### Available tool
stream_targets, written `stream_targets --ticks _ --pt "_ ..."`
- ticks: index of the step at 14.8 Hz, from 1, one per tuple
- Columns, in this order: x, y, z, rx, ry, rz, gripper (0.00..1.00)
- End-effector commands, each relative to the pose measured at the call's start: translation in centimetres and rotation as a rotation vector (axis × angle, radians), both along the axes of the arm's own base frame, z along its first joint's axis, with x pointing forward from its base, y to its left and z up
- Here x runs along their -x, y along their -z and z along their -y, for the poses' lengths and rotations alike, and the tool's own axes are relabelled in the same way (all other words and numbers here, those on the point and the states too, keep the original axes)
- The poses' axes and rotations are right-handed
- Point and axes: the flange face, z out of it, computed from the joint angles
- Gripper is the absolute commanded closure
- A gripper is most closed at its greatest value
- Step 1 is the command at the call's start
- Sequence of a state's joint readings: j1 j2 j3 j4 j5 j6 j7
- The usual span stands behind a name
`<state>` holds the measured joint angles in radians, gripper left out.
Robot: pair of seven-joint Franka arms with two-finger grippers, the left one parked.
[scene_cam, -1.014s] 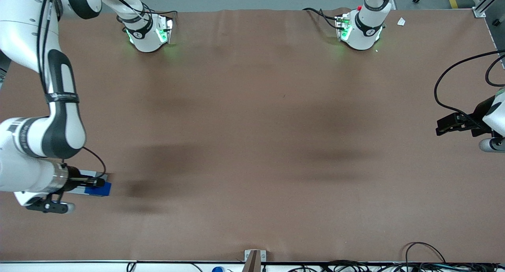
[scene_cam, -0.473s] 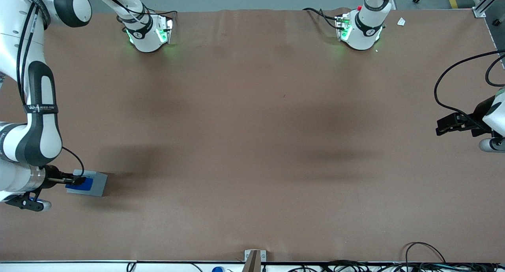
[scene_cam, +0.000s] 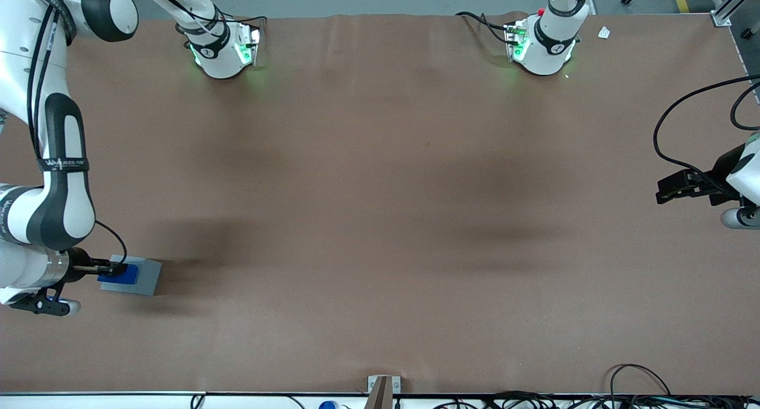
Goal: Insert blue part into gray base with right arm
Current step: 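Carry the blue cube over the gray base and lower it into the opening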
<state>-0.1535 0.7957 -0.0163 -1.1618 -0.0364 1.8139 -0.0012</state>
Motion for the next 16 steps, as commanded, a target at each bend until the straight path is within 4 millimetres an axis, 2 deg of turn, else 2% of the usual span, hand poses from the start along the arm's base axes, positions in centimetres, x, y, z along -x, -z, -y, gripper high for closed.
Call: stream_targets --ticks 1,8,12,16 --pt "0.3 0.0 -0.3 0.026 -0.042 -0.031 1.00" --pt "0.6 0.3 0.9 0.016 -0.054 -0.038 1.00" --pt "0.4 0.7 0.9 0.009 -0.044 -0.031 1.00" --pt "0.1 0.6 1.4 -0.031 0.006 0.009 1.00"
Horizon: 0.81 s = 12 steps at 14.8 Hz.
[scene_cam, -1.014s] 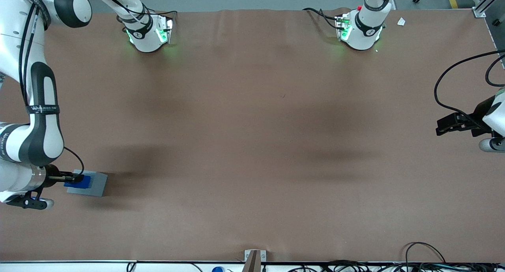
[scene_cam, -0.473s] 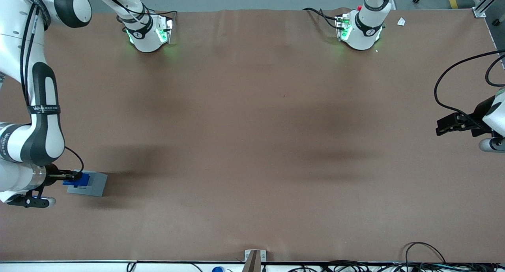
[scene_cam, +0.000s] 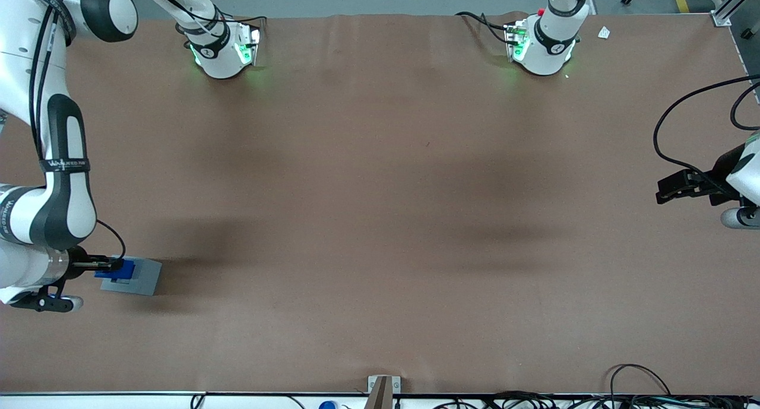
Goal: Insert blue part into gray base with right arm
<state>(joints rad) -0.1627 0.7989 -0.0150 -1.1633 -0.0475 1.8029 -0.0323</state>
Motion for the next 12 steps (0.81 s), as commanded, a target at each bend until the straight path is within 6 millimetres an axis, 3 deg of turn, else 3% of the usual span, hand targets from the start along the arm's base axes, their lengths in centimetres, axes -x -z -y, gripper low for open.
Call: stream_targets --ticks 1,12 --pt "-0.3 0.1 0.9 -0.032 0.034 0.040 1.00" --pt "-0.4 1.2 2.0 -0.087 0.079 0.070 1.00"
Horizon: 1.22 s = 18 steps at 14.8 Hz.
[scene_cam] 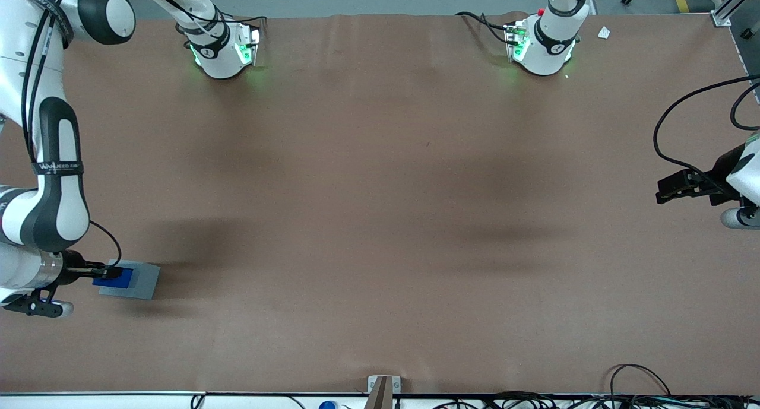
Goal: Insert blue part into gray base with right arm
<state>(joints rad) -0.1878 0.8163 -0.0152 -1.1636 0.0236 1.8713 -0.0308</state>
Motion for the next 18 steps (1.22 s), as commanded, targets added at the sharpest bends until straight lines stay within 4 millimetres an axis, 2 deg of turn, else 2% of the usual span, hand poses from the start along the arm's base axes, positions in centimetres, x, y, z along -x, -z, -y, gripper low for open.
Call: stream_targets --ticks 1,4,5,6,7,8,10,12,14,17,18 --pt "0.1 0.6 0.5 -0.033 0.026 0.006 1.00" --pt "0.1 1.1 0.3 -0.035 0.023 0.000 0.97" --pt "0.0 1.1 0.3 -0.032 0.020 0.006 0.87" --pt "-0.2 1.3 0.1 -0.029 0.016 0.021 0.72" --pt "-0.3 1.4 0.3 -0.028 0.016 0.027 0.15" --pt "-0.3 1.5 0.2 -0.028 0.016 0.026 0.11" --pt "-0.3 1.5 -0.1 -0.024 0.008 0.025 0.09" --pt "-0.2 1.7 -0.1 -0.024 0.007 0.019 0.01" --pt "-0.2 1.2 -0.2 -0.023 0.005 0.025 0.00" --pt "-0.5 -1.6 -0.3 -0.040 0.003 0.061 0.00" --pt "-0.5 -4.1 -0.8 -0.040 -0.003 0.092 0.00"
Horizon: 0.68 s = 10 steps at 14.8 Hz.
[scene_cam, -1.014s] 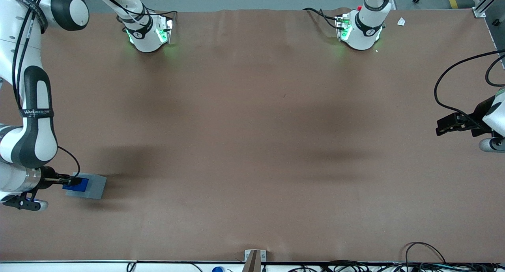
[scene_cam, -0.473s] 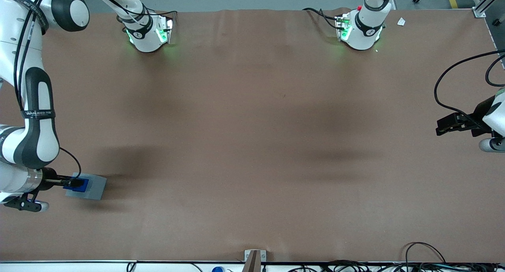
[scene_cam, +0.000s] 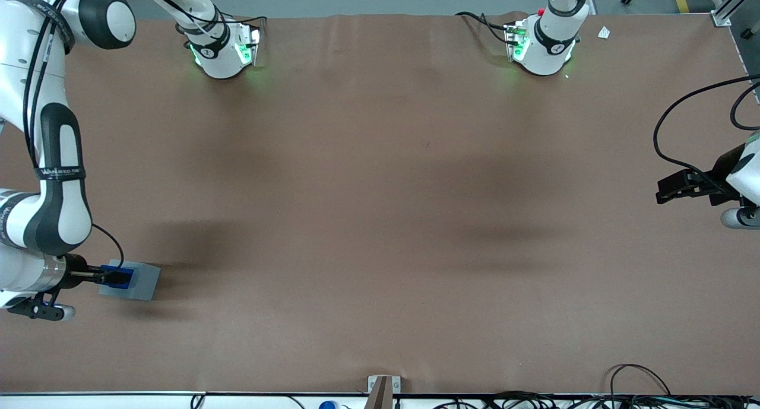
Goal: Insert blue part into gray base with right arm
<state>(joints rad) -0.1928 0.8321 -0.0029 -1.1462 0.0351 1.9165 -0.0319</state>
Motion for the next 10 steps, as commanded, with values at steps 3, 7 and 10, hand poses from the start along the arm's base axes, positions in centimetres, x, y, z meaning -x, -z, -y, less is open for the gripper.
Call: stream_targets --ticks 3,7,10 --pt "1.9 -11.8 -1.7 -0.028 -0.009 0.051 0.00" --pt "6.5 -21.2 -3.2 -0.064 -0.007 0.079 0.00" --pt "10.3 -26.9 -5.5 -0.053 -0.023 0.091 0.00"
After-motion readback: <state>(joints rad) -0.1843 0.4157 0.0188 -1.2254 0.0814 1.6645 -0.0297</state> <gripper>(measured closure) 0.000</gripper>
